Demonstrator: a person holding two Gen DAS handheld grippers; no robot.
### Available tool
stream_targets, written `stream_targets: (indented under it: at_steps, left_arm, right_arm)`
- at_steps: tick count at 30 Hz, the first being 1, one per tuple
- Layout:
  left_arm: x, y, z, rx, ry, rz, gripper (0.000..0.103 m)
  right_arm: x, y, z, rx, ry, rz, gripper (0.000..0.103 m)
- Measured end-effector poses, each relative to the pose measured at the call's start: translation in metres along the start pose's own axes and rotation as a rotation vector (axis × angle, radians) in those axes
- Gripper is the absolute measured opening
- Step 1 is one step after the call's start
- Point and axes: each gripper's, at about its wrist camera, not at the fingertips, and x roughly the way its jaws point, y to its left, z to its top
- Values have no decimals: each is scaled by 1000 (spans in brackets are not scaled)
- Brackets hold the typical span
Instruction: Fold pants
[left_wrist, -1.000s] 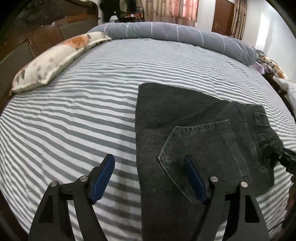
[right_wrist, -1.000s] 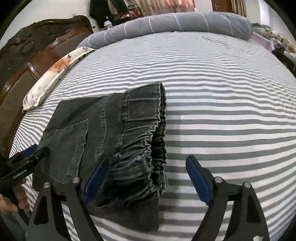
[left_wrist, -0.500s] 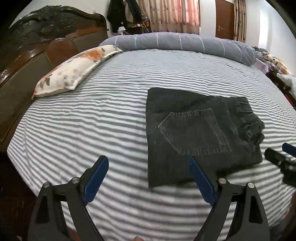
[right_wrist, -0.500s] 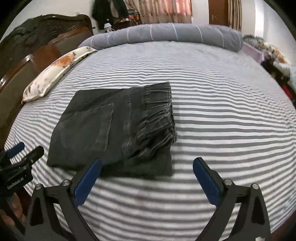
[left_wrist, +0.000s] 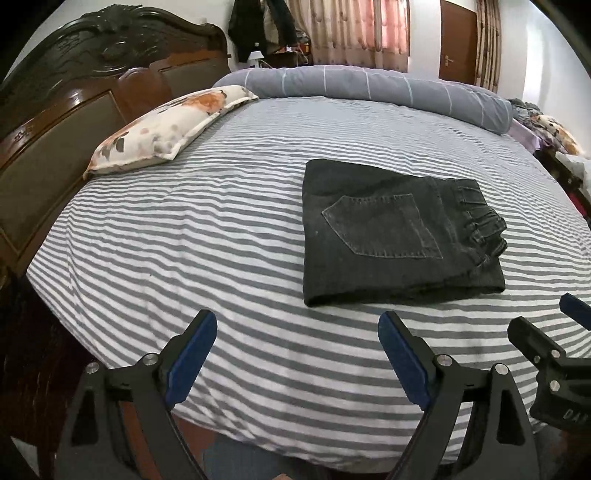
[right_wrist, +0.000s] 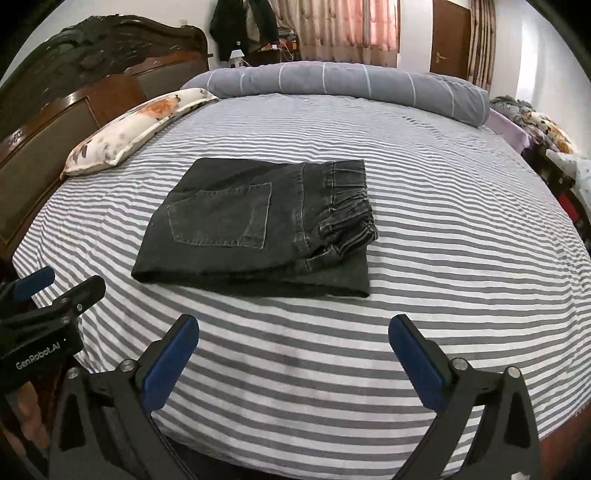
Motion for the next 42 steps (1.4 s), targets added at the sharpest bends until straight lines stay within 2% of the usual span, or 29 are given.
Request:
stream_targets:
  at_steps: [19, 42]
  left_arm:
    - [-13, -8, -11, 23, -21, -4, 89]
    - [-12, -11, -13, 37, -32, 1, 89]
  right_arm:
    - [-14, 8, -10, -33, -2, -15, 102]
    - [-9, 9, -12, -37, 31, -16, 102]
